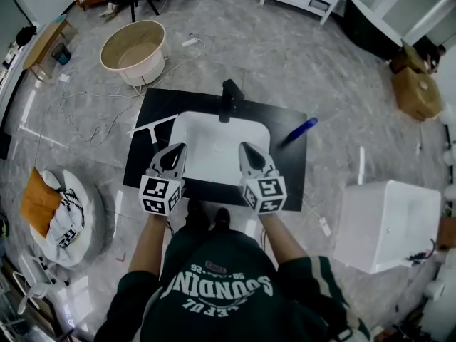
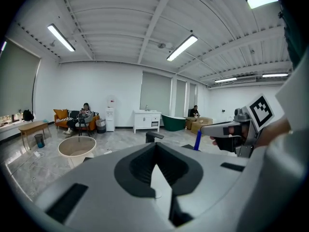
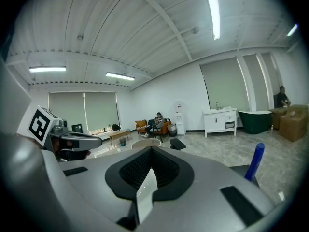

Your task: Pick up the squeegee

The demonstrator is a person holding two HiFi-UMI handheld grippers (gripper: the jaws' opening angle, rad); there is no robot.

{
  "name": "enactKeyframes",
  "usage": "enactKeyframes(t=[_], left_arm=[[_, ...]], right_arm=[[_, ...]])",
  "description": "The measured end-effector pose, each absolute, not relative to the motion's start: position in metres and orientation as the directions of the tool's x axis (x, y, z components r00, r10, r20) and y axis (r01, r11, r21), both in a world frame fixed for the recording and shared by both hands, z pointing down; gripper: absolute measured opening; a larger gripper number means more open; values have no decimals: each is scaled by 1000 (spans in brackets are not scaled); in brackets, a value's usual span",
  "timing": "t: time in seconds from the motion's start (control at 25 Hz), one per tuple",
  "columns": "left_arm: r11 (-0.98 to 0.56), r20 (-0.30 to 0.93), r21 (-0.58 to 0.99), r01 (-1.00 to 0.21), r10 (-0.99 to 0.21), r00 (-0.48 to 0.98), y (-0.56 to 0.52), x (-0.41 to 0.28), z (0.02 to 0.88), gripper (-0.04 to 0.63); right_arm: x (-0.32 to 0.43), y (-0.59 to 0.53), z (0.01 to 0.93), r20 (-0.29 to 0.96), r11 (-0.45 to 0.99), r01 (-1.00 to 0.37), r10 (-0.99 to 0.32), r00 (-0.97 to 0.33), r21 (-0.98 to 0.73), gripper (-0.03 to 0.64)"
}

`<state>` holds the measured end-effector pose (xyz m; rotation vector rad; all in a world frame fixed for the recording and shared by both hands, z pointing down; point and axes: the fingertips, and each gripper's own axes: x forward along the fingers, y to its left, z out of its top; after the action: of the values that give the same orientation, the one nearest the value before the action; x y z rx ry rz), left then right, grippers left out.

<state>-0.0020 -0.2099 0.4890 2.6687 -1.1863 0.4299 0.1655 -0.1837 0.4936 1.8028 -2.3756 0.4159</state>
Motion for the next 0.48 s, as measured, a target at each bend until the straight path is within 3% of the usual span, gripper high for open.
enactKeyframes(t=[0.48], left_arm=[[-630, 352, 57, -774, -713, 606, -236, -32, 493, 2]], right_arm=[[124, -210, 493, 289, 324, -940, -894, -342, -108, 2]])
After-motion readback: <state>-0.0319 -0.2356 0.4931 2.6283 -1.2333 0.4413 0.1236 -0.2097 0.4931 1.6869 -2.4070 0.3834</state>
